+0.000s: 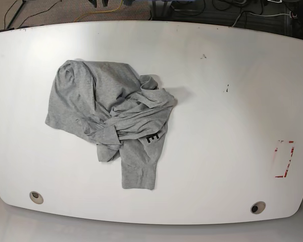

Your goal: Layout the t-shirt on the table in an organized manner, then fold the t-shirt properly

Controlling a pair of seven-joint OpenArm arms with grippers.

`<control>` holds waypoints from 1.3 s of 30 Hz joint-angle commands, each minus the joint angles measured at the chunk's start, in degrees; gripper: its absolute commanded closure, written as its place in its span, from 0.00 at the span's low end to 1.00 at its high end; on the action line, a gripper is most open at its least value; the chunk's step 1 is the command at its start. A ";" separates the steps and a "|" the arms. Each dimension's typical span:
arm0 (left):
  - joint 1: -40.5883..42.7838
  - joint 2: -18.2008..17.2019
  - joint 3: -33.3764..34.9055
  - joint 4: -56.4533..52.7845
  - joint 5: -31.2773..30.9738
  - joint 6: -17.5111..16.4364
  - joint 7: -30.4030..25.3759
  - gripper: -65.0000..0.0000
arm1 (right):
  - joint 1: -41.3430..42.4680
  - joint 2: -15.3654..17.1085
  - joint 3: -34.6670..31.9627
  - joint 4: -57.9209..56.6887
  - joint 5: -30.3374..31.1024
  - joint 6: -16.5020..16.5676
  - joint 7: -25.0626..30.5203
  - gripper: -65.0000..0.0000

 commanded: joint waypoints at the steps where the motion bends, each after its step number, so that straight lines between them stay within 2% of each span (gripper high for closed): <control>1: 2.54 0.07 -1.98 2.39 -1.68 0.23 -0.97 0.76 | -0.84 -0.09 0.10 2.79 0.21 -0.06 0.69 0.75; 12: 2.90 7.19 -9.72 8.81 -3.52 0.23 -0.97 0.76 | 2.50 -0.09 0.27 6.13 0.12 -0.06 0.61 0.75; 33: -9.50 7.28 -10.16 10.30 -3.43 0.23 -0.88 0.74 | 14.90 1.13 -1.05 6.05 0.12 0.02 0.61 0.75; 35: -10.91 7.28 -10.16 10.30 -3.43 0.23 -0.88 0.72 | 16.13 1.13 -1.22 6.05 0.12 0.02 0.61 0.75; 39: -13.37 7.45 -10.07 10.30 -3.35 0.23 -0.88 0.58 | 18.41 1.13 -3.33 5.87 0.12 0.02 0.61 0.74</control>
